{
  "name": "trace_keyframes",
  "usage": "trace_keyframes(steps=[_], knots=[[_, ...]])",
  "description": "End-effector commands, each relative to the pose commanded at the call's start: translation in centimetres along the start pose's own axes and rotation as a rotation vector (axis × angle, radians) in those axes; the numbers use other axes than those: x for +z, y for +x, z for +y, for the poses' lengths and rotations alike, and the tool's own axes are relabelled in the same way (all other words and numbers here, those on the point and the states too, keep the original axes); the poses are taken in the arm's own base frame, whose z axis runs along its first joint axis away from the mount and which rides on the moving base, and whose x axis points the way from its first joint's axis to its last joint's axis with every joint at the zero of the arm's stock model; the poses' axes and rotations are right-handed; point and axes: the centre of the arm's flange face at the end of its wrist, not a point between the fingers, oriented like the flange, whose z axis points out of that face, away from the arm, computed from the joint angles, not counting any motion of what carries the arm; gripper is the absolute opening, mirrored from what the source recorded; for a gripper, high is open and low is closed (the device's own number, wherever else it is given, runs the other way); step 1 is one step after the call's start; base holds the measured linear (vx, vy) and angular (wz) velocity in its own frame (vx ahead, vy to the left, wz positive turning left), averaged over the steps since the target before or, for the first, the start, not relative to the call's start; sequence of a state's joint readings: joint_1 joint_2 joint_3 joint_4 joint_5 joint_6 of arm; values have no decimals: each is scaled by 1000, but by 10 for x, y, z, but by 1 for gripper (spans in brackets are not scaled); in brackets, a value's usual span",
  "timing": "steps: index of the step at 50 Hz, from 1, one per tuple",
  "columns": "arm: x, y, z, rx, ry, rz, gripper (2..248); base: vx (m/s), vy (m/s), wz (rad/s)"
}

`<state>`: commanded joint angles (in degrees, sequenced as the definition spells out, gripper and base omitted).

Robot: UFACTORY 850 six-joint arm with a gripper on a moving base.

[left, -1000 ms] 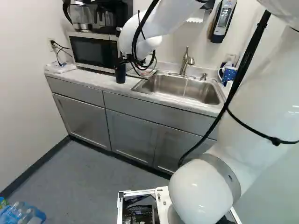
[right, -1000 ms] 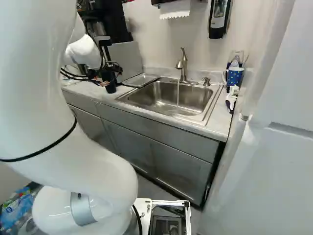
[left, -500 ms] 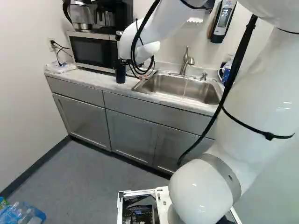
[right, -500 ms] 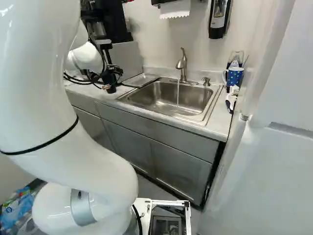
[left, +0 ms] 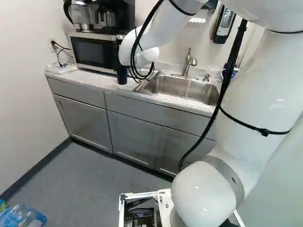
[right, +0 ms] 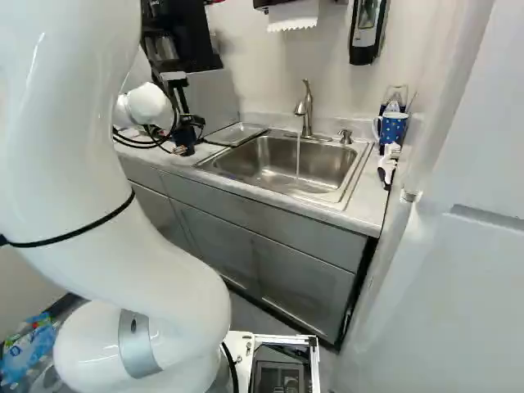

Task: Rinse the cup and place it in the tray

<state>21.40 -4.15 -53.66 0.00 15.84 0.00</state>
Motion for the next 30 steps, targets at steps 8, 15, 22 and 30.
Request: trace_keyframes(steps=[8, 15, 22, 30], knots=[[6, -4, -2, 0, 3, 21, 247, 0, 0, 0], [11, -7, -4, 5, 4, 38, 247, 0, 0, 0], [17, -10, -5, 11, 4, 56, 247, 0, 0, 0], [22, -14, -6, 22, 1, 77, 247, 0, 0, 0]])
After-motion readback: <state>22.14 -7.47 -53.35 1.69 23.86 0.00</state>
